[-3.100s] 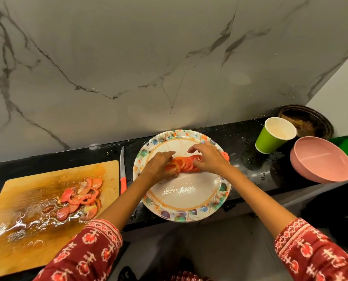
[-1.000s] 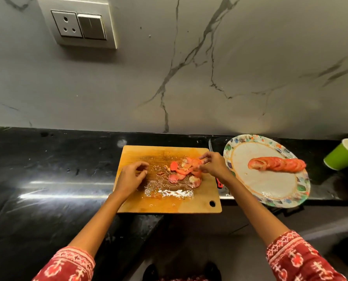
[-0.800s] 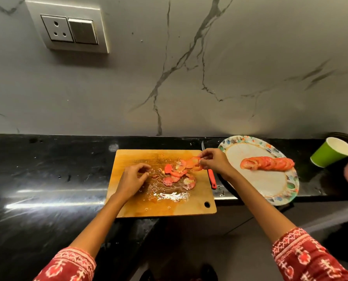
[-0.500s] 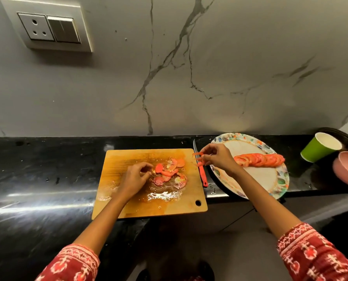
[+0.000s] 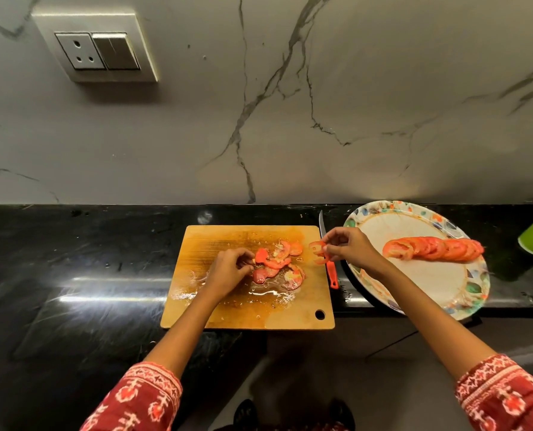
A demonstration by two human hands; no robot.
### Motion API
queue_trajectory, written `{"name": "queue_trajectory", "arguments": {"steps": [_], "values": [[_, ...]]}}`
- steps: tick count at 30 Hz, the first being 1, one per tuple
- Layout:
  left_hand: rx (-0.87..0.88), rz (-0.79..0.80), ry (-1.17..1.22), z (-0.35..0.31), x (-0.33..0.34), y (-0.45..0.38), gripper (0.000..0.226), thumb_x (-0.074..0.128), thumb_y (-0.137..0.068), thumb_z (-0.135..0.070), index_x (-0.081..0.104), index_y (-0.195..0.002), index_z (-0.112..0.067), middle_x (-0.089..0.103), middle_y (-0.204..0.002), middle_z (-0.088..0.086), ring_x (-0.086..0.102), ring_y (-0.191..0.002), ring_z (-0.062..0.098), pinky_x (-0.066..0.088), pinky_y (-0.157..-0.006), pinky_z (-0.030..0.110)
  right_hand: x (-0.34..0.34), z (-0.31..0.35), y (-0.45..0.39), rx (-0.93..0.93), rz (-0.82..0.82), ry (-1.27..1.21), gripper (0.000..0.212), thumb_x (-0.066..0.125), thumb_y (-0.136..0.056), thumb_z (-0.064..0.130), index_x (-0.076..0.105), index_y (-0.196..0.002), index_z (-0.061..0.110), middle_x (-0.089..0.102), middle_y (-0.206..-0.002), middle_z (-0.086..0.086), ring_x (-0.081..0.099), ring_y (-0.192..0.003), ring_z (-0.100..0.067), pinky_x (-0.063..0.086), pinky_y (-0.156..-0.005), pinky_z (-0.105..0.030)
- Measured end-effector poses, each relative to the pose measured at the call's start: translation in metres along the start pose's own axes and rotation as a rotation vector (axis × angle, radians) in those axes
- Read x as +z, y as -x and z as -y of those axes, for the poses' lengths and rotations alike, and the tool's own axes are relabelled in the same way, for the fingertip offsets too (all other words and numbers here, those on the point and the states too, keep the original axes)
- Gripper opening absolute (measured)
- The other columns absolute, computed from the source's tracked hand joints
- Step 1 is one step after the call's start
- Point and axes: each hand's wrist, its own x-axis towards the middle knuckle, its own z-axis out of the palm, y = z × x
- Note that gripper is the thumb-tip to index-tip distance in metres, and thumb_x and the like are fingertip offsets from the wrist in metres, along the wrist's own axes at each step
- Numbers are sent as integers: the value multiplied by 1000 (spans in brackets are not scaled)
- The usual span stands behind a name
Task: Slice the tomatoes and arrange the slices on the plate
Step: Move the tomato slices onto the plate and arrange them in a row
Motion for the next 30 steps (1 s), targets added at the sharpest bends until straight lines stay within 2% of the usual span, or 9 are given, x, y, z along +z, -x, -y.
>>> {"name": "queue_trajectory", "arguments": {"steps": [3,6,9,12,14,20,25,28,30], "values": [[49,111,-87,-3,4,2,32,70,-79,-16,62,-110,-14,65,-109,1,59,-98,12,49,-89,25,4,-2,-4,2,3,-17,11,62,-85,-3,61,-88,8,66,-80,-5,69,-76,-15,55,-59,-18],[81,144,-250,-7,8,1,39,70,-79,-20,58,-116,-15,61,-117,1,57,-106,16,49,-88,27,6,-3,-7,-1,12,-11,10,62,-85,-2,62,-92,5,66,-83,-9,69,-79,-18,56,-61,-19],[91,166,-302,-10,8,-1,38,70,-78,-19,58,-115,-15,60,-115,1,56,-106,17,49,-85,28,5,-2,-8,-3,6,-5,10,62,-85,-3,62,-94,2,65,-80,-5,68,-70,-9,54,-57,-16],[64,172,-267,-10,7,-3,30,71,-78,-18,61,-106,-15,60,-108,-1,57,-99,14,44,-78,21,1,-3,-7,-2,4,-25,10,61,-85,-5,61,-92,1,64,-77,-5,68,-65,-7,53,-56,-16],[52,184,-267,-9,6,-4,21,68,-81,-20,61,-101,-16,60,-103,-2,56,-95,13,43,-75,21,-4,-4,-5,3,9,-31,10,61,-84,-5,61,-92,1,66,-80,-8,70,-73,-17,57,-60,-21],[38,185,-243,-16,4,-4,21,60,-87,-22,62,-108,-18,60,-113,2,55,-104,17,45,-85,30,-26,-11,3,12,-22,-11,12,59,-85,-5,62,-95,-1,66,-80,-7,67,-71,-13,55,-59,-20],[77,113,-107,-41,16,-14,24,58,-88,-15,57,-112,-18,58,-110,-4,52,-95,11,43,-74,22,-66,-22,2,60,-180,-20,16,61,-82,-8,62,-95,2,65,-82,-15,65,-74,-25,56,-58,-20],[111,110,-28,-69,34,-26,20,59,-88,-14,55,-106,-19,57,-99,-7,54,-83,5,41,-65,14,-104,-31,7,89,-298,-29,18,64,-82,-5,59,-96,4,64,-78,-8,65,-70,-18,53,-55,-14],[138,115,6,-87,50,-34,15,60,-86,-12,57,-99,-19,58,-92,-7,57,-80,5,45,-66,17,-127,-39,10,90,-333,0,17,64,-81,-5,60,-95,3,63,-76,-6,64,-70,-16,52,-56,-14]]}}
